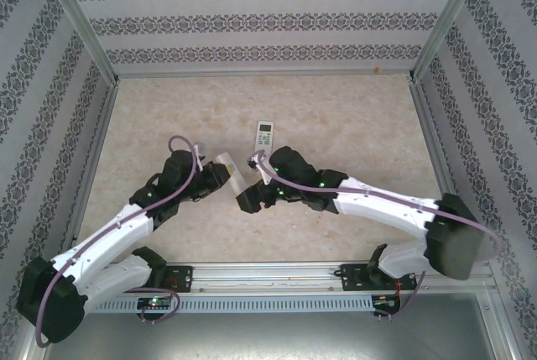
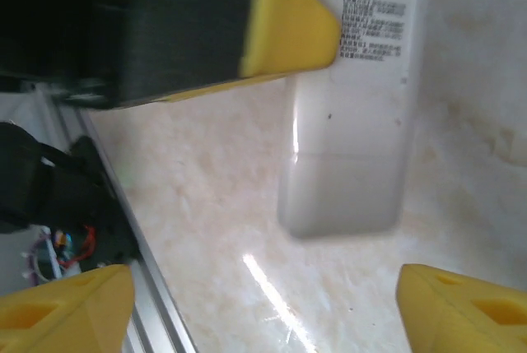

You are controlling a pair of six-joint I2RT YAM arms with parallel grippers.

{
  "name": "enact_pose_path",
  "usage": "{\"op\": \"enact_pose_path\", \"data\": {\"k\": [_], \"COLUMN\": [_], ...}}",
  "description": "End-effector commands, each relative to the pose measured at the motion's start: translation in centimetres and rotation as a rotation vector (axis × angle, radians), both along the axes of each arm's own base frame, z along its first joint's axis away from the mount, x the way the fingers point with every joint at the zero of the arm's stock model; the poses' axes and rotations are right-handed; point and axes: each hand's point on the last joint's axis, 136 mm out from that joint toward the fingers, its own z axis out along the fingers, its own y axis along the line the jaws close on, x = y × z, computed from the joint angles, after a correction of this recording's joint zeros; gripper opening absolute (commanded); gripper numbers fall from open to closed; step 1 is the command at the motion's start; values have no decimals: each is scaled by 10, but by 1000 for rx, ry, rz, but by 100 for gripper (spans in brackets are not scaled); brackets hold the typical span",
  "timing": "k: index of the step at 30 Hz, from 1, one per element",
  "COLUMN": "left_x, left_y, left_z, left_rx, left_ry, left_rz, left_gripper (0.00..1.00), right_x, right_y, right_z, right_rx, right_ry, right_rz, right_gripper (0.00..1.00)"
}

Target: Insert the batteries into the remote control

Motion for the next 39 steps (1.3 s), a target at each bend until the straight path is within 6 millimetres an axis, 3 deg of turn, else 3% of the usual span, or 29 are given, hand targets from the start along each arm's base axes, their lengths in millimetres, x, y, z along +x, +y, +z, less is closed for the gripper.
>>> {"op": "enact_pose_path", "data": {"k": [1,4,6,8,13,19,25,32,36,39], "left_x": [0,17,33,50,85,135,174,204,209,213], "left_y": [50,72,75,75,62,34,22,-10,-19,-32], "left_z": [-18,-15,-13,-13,-39,-70,-99,-134,-125,-95], "left_rx": [418,658,769,869,1033,1034,1073,985,937,860], "left_ry": [87,147,181,231,418,465,473,449,417,342], "left_rz": [21,28,8,-15,-120,-109,-70,-134,-155,-171], "left_gripper": [5,3,3,3,1,0,7,26,33,38], "right_x": [19,29,31,32,27,21,12,3,0,6], "right_y": [-25,-47,-59,-71,-94,-111,-129,-147,-159,-176], "right_z": [8,2,-2,-8,-24,-28,-33,-30,-23,-19], "right_rx": [9,22,36,36,-16,-27,-50,-41,-8,1], "right_ry": [-28,17,57,119,235,242,262,267,254,216], "right_rz": [-141,-250,-302,-346,-397,-412,-434,-475,-520,-581], "right_gripper": [88,90,92,93,94,94,95,96,97,98]}}
